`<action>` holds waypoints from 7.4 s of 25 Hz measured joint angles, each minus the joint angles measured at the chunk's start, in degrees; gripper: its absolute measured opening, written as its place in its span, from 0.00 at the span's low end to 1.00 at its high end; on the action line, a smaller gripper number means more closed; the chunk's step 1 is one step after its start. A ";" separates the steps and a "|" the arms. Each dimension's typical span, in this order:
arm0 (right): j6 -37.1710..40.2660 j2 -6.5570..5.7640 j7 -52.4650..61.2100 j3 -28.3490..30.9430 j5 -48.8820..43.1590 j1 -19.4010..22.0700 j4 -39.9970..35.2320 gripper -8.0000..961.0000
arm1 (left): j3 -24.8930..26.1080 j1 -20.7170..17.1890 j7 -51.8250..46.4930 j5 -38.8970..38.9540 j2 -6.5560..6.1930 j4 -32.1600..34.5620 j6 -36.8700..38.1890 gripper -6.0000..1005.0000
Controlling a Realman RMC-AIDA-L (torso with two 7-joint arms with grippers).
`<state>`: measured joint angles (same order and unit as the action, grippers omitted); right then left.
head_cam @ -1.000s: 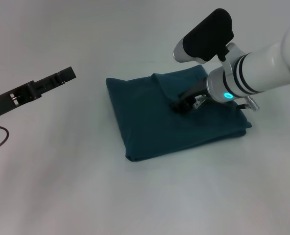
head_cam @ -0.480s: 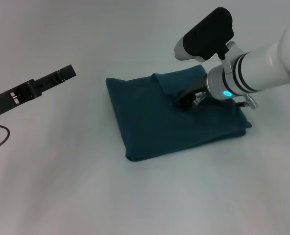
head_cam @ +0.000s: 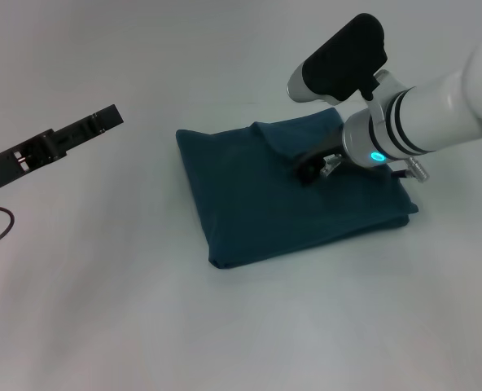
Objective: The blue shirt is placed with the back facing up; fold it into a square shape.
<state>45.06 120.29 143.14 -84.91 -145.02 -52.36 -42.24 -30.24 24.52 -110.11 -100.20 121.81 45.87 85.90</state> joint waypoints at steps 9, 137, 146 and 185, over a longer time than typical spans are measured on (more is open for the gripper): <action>0.98 -0.40 3.62 2.66 -6.50 1.59 -6.04 0.03 | 0.68 -0.29 0.07 0.10 0.00 0.00 0.41 0.94; 46.44 -17.29 5.29 50.16 38.44 15.82 2.79 0.96 | -10.16 13.07 -27.79 -14.22 2.14 -24.32 -21.23 0.81; 46.92 -17.36 5.32 50.96 38.44 15.81 2.78 0.96 | -10.28 12.50 -27.87 -14.75 2.11 -24.24 -20.79 0.58; 48.19 -17.26 5.54 52.21 38.41 16.00 2.87 0.96 | -9.64 3.54 -26.73 -15.53 1.43 -16.74 -13.51 0.10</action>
<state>93.25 103.03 148.67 -32.69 -106.61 -36.36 -39.37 -39.88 28.05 -136.84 -115.73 123.24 29.14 72.39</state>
